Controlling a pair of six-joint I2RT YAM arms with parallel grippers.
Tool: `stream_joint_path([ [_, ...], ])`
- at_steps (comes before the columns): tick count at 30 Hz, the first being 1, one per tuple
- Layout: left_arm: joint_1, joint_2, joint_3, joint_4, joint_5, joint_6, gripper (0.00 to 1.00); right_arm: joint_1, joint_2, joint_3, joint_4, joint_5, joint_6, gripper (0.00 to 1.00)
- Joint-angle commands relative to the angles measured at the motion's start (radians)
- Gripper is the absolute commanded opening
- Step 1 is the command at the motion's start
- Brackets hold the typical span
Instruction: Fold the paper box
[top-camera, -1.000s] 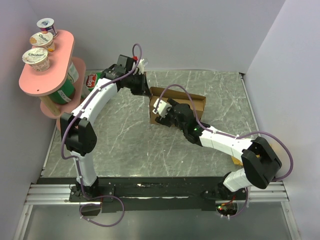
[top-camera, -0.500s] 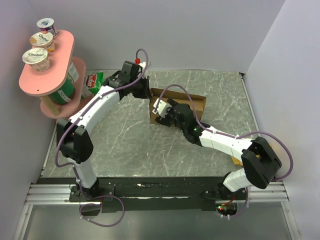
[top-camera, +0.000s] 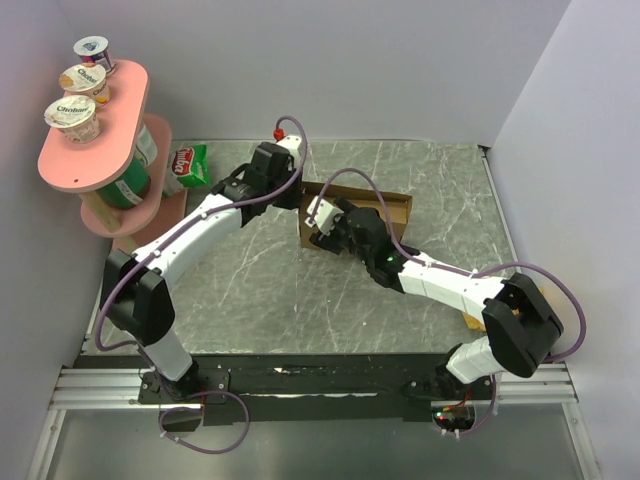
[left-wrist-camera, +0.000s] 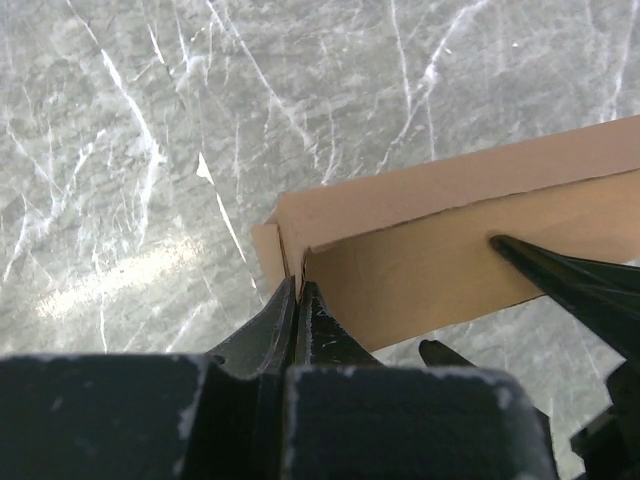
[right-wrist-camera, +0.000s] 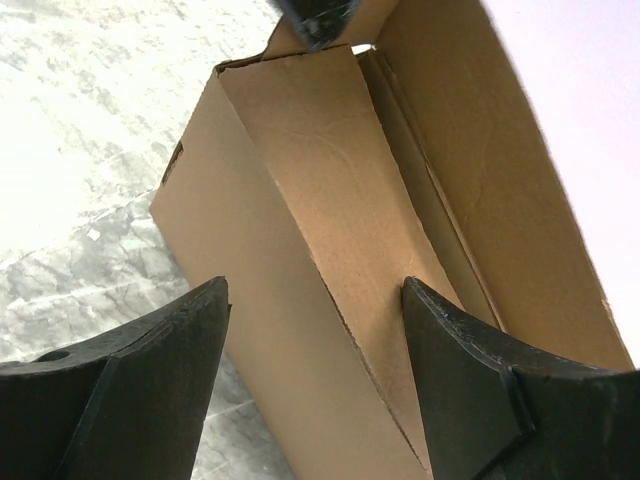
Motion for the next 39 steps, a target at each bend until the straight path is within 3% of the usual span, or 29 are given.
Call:
stream_joint_path([
  [1, -0.027, 0.003, -0.039, -0.05, 0.015, 0.023, 0.01, 0.005, 0.017, 0.007, -0.112, -0.057, 0.089, 0.75],
  [11, -0.027, -0.009, -0.127, 0.015, 0.02, 0.035, 0.01, -0.002, -0.007, 0.026, -0.146, -0.061, 0.147, 0.75],
  [16, -0.027, 0.002, -0.09, -0.013, -0.017, 0.037, 0.01, 0.0, -0.137, -0.002, -0.15, -0.072, 0.183, 0.95],
  [22, -0.027, 0.009, -0.07, -0.007, -0.017, 0.061, 0.01, 0.0, -0.331, -0.028, -0.198, -0.075, 0.242, 0.99],
  [26, -0.027, 0.005, -0.079, 0.004, -0.013, 0.081, 0.01, -0.041, -0.389, 0.035, -0.323, -0.031, 0.374, 0.99],
  [32, -0.027, -0.034, -0.105, 0.024, -0.005, 0.118, 0.01, -0.179, -0.372, 0.214, -0.442, 0.051, 0.584, 1.0],
  [39, -0.027, -0.034, -0.111, 0.035, 0.004, 0.132, 0.01, -0.244, -0.224, 0.308, -0.276, 0.198, 0.657, 0.99],
])
